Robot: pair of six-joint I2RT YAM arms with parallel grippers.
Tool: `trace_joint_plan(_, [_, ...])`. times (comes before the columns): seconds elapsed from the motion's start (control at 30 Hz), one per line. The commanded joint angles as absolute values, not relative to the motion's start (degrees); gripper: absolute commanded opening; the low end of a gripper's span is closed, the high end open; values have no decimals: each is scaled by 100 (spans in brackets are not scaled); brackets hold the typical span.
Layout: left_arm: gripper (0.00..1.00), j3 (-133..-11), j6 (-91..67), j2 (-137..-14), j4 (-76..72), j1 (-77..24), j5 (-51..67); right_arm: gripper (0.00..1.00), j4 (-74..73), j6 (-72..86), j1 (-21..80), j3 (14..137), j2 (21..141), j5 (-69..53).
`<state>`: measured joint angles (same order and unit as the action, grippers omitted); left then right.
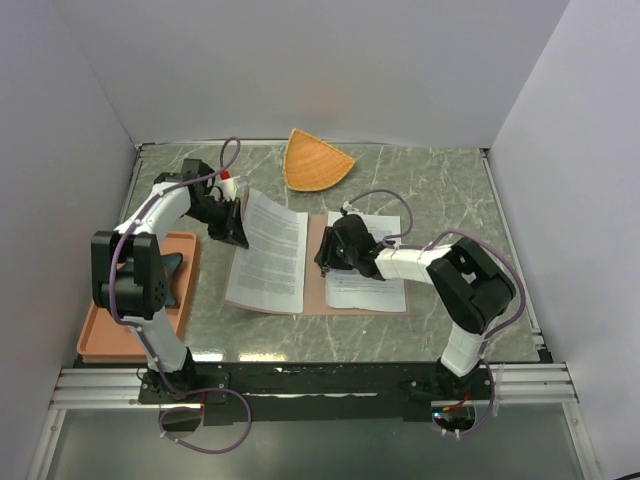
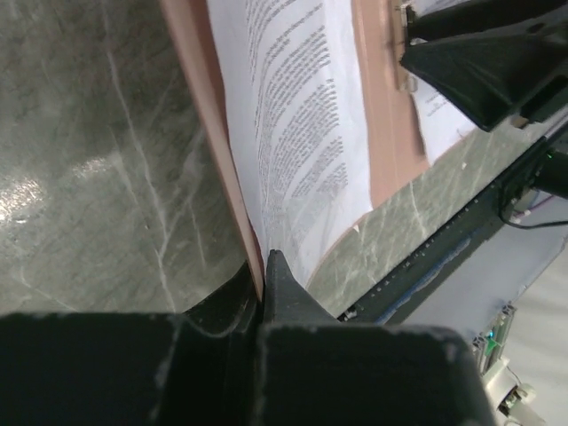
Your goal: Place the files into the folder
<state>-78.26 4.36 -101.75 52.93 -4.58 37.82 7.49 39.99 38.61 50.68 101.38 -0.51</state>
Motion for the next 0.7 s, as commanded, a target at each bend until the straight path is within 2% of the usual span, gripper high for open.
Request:
trace_joint_plan(0.0, [6,-8498,703,-10265,6019,-598,4491,56,-607,4017,4192,4904,10880,-790])
trace_joint_plan(0.23, [11,-9562,1449,-10459,7600,-606,4693,57,-27,4043,4280,5115,11171,-1623])
trace_joint_plan(0.43, [12,-9703,1521,-10424,7866,-598,4658,59,975,4043,4315,5168,11109,-2433])
trace_joint_plan(0.53, [17,-9869,1433,-10433,7875,-676,4807,59,1160,4060,4307,5264,11171,-2636])
trace_joint_plan(0.6, [25,-9984,1363,-10520,7884,-764,5079,59,1300,4139,4307,5291,11284,-2786])
trace_joint_plan(0.67, [37,-10168,1257,-10625,7884,-1001,5394,59,1388,4244,4307,5282,11364,-2908])
